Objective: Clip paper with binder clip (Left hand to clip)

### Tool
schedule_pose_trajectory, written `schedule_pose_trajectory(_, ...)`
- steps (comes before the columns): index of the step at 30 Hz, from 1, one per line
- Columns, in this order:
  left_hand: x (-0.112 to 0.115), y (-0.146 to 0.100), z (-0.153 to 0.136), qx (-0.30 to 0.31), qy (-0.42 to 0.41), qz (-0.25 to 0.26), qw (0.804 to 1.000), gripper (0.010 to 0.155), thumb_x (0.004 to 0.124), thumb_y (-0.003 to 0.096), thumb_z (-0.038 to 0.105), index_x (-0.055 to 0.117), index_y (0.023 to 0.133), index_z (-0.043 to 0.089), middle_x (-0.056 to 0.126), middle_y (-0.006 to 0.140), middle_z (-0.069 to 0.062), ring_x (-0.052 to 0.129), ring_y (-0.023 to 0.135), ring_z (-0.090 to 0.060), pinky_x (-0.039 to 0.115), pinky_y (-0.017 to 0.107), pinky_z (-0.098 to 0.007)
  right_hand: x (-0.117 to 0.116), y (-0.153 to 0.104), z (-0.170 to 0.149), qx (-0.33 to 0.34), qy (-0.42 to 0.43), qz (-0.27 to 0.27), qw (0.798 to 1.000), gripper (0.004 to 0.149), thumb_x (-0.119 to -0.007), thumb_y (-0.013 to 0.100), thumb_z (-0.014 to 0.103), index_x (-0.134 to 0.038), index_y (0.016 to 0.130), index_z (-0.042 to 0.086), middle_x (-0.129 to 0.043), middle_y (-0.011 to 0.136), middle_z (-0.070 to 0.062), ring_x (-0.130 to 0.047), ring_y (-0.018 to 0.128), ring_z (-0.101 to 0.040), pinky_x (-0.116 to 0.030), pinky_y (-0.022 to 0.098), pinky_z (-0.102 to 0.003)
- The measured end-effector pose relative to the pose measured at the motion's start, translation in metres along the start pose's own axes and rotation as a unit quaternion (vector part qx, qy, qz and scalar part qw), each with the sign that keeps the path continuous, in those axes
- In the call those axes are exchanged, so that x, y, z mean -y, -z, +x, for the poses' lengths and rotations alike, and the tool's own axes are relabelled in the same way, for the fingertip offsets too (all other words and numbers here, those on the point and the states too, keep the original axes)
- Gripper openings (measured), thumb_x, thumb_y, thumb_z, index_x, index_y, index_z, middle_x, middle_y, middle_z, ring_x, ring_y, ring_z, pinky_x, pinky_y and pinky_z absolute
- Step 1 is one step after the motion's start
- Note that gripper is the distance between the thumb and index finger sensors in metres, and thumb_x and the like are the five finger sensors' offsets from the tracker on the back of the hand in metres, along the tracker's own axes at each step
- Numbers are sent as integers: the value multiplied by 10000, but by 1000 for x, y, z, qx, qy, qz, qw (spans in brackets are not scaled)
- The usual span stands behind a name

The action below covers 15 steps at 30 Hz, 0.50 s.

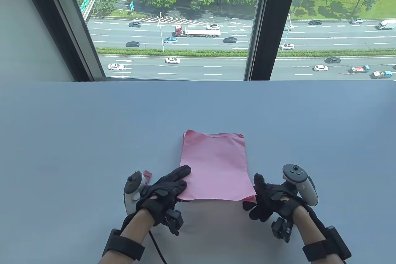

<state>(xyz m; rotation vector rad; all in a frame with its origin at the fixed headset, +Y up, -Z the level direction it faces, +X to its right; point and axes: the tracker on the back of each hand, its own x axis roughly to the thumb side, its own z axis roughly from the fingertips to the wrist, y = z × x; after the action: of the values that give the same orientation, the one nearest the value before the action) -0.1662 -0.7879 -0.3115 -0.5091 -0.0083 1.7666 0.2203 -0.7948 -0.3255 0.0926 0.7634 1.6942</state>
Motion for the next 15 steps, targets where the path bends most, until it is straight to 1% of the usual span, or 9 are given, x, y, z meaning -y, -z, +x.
schedule_pose_trajectory(3, 4, 2, -1, -18, 37, -49, 998, 629, 800, 438, 227, 655, 1044, 134, 795, 986, -173, 1095, 511, -149, 914, 441, -391, 7, 0, -2, 20, 46, -23, 998, 1021, -466, 386, 751, -595, 999, -56, -840, 868, -264, -999, 524, -450, -842, 333, -522)
schedule_pose_trajectory(5, 8, 3, -2, -29, 56, -72, 995, 628, 800, 438, 225, 659, 1043, 131, 802, 982, -170, 1093, 508, -153, 912, 439, -395, 10, -2, -3, 31, 65, -30, 997, 1001, -478, 403, 751, -547, 1032, -25, -840, 880, -242, -993, 542, -445, -839, 345, -521)
schedule_pose_trajectory(8, 13, 5, -4, -42, 83, -112, 989, 624, 798, 440, 218, 664, 1043, 135, 809, 979, -161, 1091, 504, -160, 906, 440, -403, 14, -3, -3, 44, 84, -65, 993, 965, -551, 429, 740, -559, 1028, -16, -877, 848, -224, -1016, 506, -422, -854, 319, -503)
schedule_pose_trajectory(9, 15, 5, -5, -48, 98, -127, 986, 621, 799, 439, 215, 670, 1042, 136, 813, 978, -160, 1089, 504, -165, 903, 440, -408, 15, -3, -3, 47, 84, -67, 993, 945, -574, 442, 739, -569, 1031, 1, -890, 837, -214, -1032, 476, -401, -864, 298, -486)
schedule_pose_trajectory(11, 16, 6, -4, -51, 124, -150, 980, 619, 794, 444, 212, 669, 1046, 140, 812, 981, -155, 1083, 507, -170, 898, 441, -415, 16, -4, -2, 48, 81, -62, 994, 908, -626, 458, 719, -584, 1030, 15, -904, 829, -197, -1036, 470, -394, -866, 295, -482)
schedule_pose_trajectory(13, 17, 7, -4, -55, 164, -153, 973, 615, 792, 445, 216, 671, 1044, 143, 812, 982, -156, 1080, 512, -173, 891, 449, -421, 16, -4, -1, 50, 74, -71, 993, 836, -714, 476, 652, -629, 1006, 11, -932, 803, -176, -1037, 475, -388, -862, 302, -486)
schedule_pose_trajectory(15, 18, 7, -4, -57, 193, -145, 969, 616, 793, 444, 216, 670, 1044, 142, 806, 987, -161, 1073, 530, -183, 883, 457, -432, 16, -4, 2, 46, 43, -81, 995, 740, -768, 484, 560, -666, 990, 29, -955, 783, -148, -1042, 484, -373, -861, 313, -484)
